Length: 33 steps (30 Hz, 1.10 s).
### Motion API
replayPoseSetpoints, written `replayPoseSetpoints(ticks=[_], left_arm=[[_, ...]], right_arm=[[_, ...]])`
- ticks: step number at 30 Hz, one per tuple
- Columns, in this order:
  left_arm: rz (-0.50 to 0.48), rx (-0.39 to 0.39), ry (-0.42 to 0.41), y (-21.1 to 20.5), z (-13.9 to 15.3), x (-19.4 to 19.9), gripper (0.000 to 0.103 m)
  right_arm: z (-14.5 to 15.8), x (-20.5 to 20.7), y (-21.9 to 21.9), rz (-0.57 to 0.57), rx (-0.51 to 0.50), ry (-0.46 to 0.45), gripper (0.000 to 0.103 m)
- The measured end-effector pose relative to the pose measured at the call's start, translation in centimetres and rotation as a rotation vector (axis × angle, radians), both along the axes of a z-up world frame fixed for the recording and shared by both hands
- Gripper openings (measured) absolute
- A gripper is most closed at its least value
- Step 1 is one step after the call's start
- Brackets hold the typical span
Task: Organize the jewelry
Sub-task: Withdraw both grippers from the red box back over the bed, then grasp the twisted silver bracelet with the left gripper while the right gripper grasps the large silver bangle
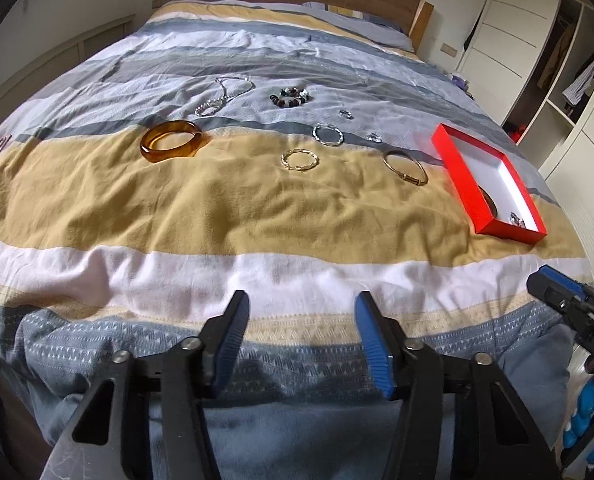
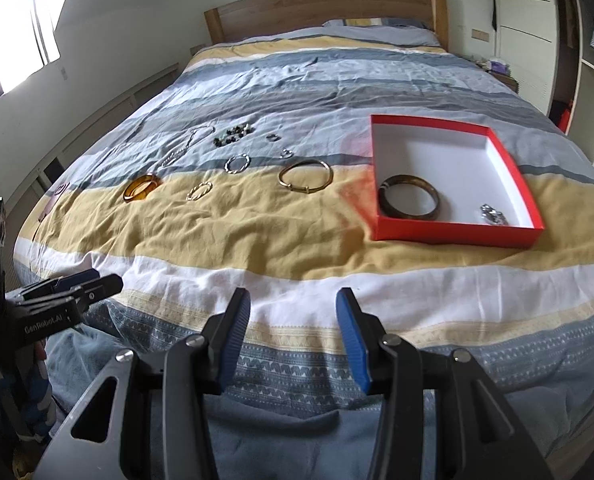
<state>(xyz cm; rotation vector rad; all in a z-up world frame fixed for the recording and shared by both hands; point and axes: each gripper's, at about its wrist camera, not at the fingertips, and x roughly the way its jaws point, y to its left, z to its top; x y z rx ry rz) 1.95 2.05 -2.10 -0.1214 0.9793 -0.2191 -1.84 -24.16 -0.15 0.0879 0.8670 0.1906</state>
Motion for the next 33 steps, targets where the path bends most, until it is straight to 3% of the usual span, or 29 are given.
replayPoseSetpoints(ticks=[4, 12, 18, 22, 27, 33], left_arm=[[-0.004, -0.014, 0.010, 0.3, -0.1, 2.3, 0.044], [-0.003, -0.035, 0.036, 0.5, -0.3, 10.5, 0.043], [-0.017, -0.033, 0.087, -0.4, -2.4, 16.3, 0.030], [-0.017, -0.019, 0.133, -0.9, -4.3, 18.3, 0.016], [-0.048, 0.014, 0.149, -1.8, -5.8, 19.3, 0.012], [-0.061, -0.010, 0.168, -1.5, -6.7, 20.1, 0.012]], right_arm=[[-0.4, 1.9, 0.9, 0.049, -0.016, 0.006, 0.043], [-0.7, 8.6, 1.7, 0.104, -0.011, 0.009, 0.043], [-1.7, 13.3, 2.2, 0.130, -0.014, 0.032, 0.042], [-2.7, 15.5, 2.6, 0.150, -0.013, 0.052, 0.042], [-4.2, 17.8, 3.3, 0.174, -0.015, 0.082, 0.042], [-6.3, 20.4, 3.9, 0.191, -0.004, 0.127, 0.042]])
